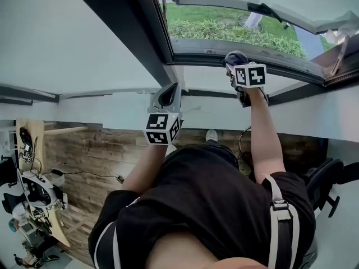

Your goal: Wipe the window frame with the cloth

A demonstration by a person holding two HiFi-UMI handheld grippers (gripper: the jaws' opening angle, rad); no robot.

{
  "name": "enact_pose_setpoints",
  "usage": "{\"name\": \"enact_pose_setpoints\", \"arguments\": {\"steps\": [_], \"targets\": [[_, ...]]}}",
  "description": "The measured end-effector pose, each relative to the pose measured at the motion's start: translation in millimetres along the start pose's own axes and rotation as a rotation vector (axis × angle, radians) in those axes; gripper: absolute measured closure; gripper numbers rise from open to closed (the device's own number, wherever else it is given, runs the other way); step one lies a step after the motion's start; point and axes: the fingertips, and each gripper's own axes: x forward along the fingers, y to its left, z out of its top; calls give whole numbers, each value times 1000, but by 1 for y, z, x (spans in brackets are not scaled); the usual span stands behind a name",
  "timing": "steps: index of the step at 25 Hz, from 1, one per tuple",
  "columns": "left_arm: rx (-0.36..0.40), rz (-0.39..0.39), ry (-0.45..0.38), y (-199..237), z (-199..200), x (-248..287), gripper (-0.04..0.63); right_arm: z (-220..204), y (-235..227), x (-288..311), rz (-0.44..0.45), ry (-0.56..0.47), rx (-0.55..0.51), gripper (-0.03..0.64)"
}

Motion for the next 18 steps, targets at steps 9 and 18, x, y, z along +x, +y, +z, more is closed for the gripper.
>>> {"name": "enact_pose_setpoints", "arguments": {"steps": [9, 18], "targets": [[-14, 28, 0, 11, -3, -9, 589, 8, 32, 17, -13, 30, -114, 558], [-26, 71, -4, 26, -5, -18, 589, 17, 84, 44, 63, 53, -207, 558]]}}
